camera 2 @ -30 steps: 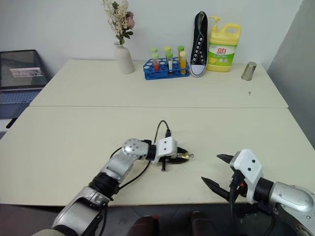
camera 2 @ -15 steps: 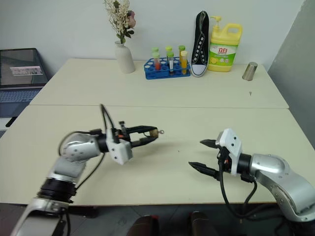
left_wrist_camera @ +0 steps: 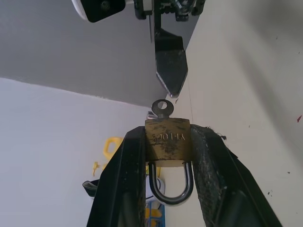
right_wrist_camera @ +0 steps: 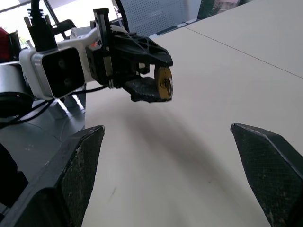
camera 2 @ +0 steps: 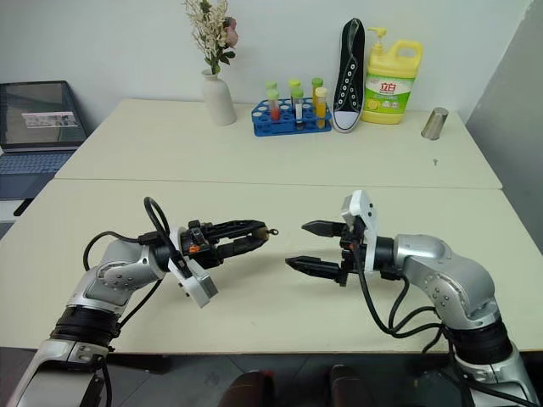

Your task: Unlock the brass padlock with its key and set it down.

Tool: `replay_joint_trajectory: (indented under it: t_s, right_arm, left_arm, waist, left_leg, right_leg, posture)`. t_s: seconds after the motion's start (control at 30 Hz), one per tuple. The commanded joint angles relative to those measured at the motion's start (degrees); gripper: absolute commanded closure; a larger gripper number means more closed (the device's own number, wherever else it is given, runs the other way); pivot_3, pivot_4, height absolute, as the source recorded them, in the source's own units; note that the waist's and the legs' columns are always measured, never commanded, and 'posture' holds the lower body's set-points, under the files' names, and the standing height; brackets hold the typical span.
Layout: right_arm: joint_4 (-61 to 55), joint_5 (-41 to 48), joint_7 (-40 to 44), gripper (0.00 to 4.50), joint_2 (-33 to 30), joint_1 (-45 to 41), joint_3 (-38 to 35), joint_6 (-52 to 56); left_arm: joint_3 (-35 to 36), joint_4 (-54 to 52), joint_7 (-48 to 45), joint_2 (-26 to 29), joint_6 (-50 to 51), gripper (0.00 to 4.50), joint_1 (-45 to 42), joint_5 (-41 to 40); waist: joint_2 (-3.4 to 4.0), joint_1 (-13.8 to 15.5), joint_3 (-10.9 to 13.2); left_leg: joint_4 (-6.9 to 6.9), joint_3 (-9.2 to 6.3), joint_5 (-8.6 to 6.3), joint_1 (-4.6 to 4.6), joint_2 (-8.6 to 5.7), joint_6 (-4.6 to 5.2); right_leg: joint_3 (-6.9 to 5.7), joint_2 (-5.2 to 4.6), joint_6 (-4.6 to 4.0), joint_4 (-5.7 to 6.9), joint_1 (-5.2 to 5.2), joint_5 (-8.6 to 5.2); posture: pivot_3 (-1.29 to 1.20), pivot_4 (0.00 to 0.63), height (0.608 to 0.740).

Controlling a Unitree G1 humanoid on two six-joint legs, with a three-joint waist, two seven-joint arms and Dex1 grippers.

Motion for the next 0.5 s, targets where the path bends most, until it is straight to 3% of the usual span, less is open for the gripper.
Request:
replay_joint_trajectory:
  t_s: [0.03,0.37,0.5]
  right_arm:
    - [-0.1,0.5,0.2,0.0,0.4,-1.8,0.3,0.6]
    - [0.1,1.4,0.0,0.0,1.8,-2.7,0.1,3.4]
    - [-0.1,2.1,-0.2,0.92,2.2,-2.6,-0.5,4.3]
  left_arm:
    - [-1.7,-3.0,1.1,0.6,-0.1,3.53,0.0,-1.3]
    - [-3.0,-3.9,2.1,0.9,1.1,3.53,-0.9,-0.9]
    - [-3.0,-4.1,2.3,1.0,1.1,3.53,-0.8,-0.7]
  waist:
    - [0.0,0.0,0.0]
    - [0.01,0.0,0.0]
    - [0.01,0.0,0.0]
  left_leg:
    - [0.0,0.01,0.0,-0.01,-0.02,0.0]
    - [0.0,0.0,0.0,0.0,-0.01,0.0]
    - [0.0,0.03,0.0,0.0,-0.02,0.0]
  right_leg:
    - [0.0,-0.01,0.0,-0.01,0.0,0.0]
    - [-0.02,-0.02,0.0,0.0,0.0,0.0]
    - [-0.03,-0.02,0.0,0.0,0.0,0.0]
  posture:
    - [0.0,0.15,0.74]
    - [0.0,0.15,0.74]
    - [0.0,0.15,0.74]
